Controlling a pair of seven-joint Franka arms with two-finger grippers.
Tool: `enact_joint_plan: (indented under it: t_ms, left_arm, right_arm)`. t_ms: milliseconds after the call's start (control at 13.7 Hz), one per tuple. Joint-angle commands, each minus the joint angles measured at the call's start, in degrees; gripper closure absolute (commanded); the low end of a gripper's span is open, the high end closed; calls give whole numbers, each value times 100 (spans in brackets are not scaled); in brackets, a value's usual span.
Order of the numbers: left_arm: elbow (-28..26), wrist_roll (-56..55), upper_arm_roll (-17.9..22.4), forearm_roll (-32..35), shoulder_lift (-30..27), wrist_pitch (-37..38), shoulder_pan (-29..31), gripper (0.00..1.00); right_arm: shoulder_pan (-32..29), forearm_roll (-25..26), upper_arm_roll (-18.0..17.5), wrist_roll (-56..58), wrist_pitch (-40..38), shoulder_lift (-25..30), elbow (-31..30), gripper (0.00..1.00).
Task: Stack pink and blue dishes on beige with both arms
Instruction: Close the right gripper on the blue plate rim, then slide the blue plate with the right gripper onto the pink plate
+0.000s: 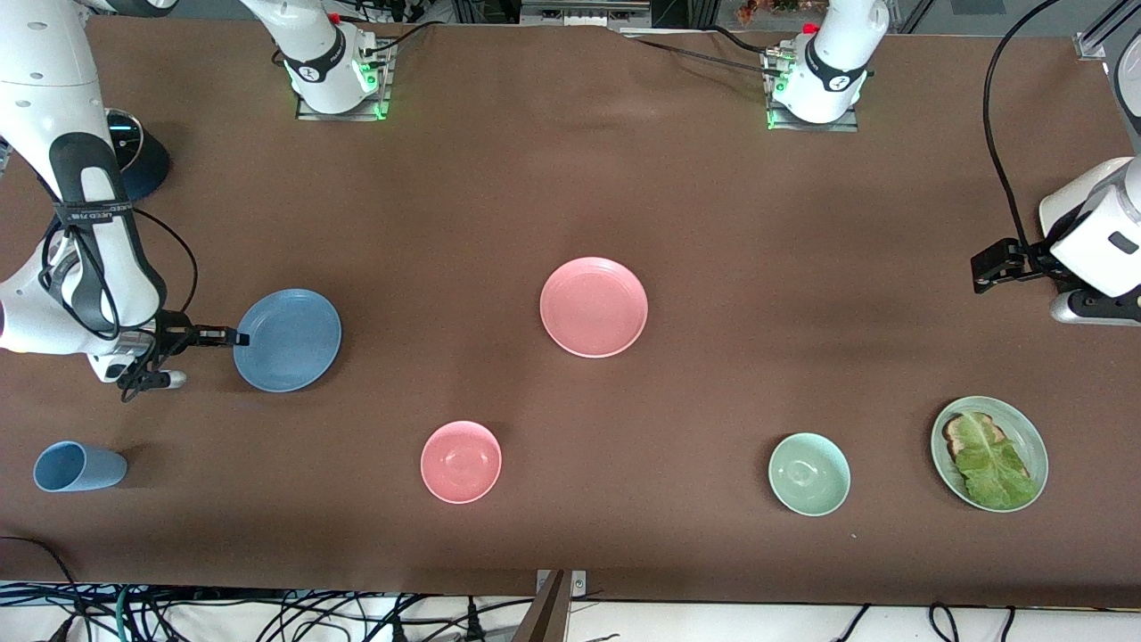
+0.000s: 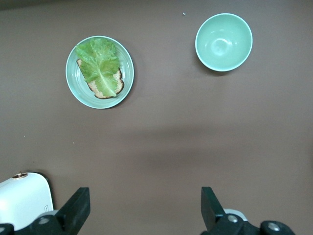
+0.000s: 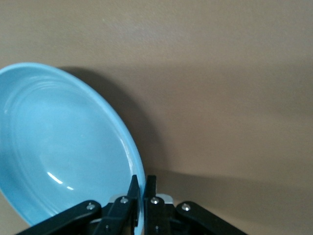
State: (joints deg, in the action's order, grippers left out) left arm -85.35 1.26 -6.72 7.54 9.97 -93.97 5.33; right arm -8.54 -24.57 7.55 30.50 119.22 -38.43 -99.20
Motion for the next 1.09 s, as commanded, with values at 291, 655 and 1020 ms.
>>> enact_joint_plan:
  t_ms: [291,655,1020]
  left_arm:
    - [63,-20,12,-453,-241,81,21,0]
    - [10,-29,21,-1000,-232,81,39,0]
    - [-77,-55,21,-921,-328,72,39,0]
  right_arm:
    - [-17,-118,-86,18,-581,-24,435,100]
    - [36,-154,-349,-798,-1900,282,849,100]
    - [62,-224,-1446,-1835,-2211,600,902,100]
